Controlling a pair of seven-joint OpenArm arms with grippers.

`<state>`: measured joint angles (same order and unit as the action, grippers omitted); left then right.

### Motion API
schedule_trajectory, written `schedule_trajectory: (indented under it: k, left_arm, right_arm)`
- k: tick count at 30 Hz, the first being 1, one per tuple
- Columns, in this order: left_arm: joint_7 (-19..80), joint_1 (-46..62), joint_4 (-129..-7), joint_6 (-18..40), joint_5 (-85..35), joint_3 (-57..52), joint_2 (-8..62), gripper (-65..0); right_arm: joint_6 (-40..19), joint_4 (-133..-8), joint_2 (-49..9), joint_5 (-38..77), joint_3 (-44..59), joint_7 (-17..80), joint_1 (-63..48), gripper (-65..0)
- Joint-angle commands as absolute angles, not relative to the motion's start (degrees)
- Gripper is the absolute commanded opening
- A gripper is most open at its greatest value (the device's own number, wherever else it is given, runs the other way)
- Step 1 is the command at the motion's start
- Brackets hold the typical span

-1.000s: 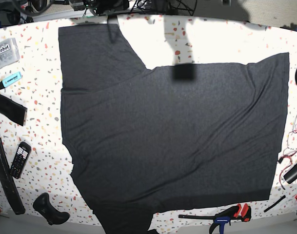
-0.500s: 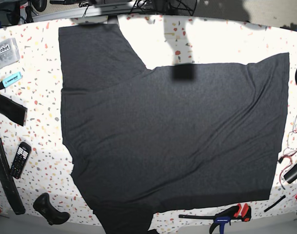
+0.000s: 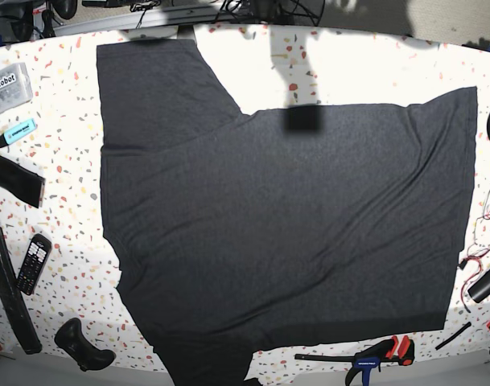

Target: Fold the T-shirt properly

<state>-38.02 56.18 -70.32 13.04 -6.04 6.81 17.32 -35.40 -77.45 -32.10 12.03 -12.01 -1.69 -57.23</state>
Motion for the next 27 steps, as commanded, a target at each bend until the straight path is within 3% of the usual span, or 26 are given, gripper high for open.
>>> schedule_trajectory:
  k: [1,9,12,20,27]
  left_arm:
    - [-39.5,58.4,-72.1,13.3,-6.0,6.8,17.9,-43.5]
    - [-38.0,60.6,-80.4,13.3,-6.0,6.7,18.3,-43.5]
    - [-32.3,60.7,-83.3,13.1,-6.0,6.2,18.3,-43.5]
    - [-22.2,60.9,-94.5,5.6,-6.0,1.5,18.3,-43.5]
    - [-18.2,61.9,-107.4,5.4,-5.7,-4.6,18.3,-43.5]
  right_arm:
    - [-36.2,-79.3,-33.1,12.2,-11.9,-2.5,-59.4,-33.6]
    - [-36.6,-91.6,-33.6,9.2,-4.1,-2.0,-64.1,-33.6]
    - [-36.8,-95.8,-33.7,9.2,-0.1,-1.9,-64.1,-33.6]
    - [-40.0,-108.4,-33.7,9.2,10.6,-1.9,-64.1,-33.6]
    - [-40.0,-116.7,-34.0,9.2,17.5,-1.8,-63.7,-33.6]
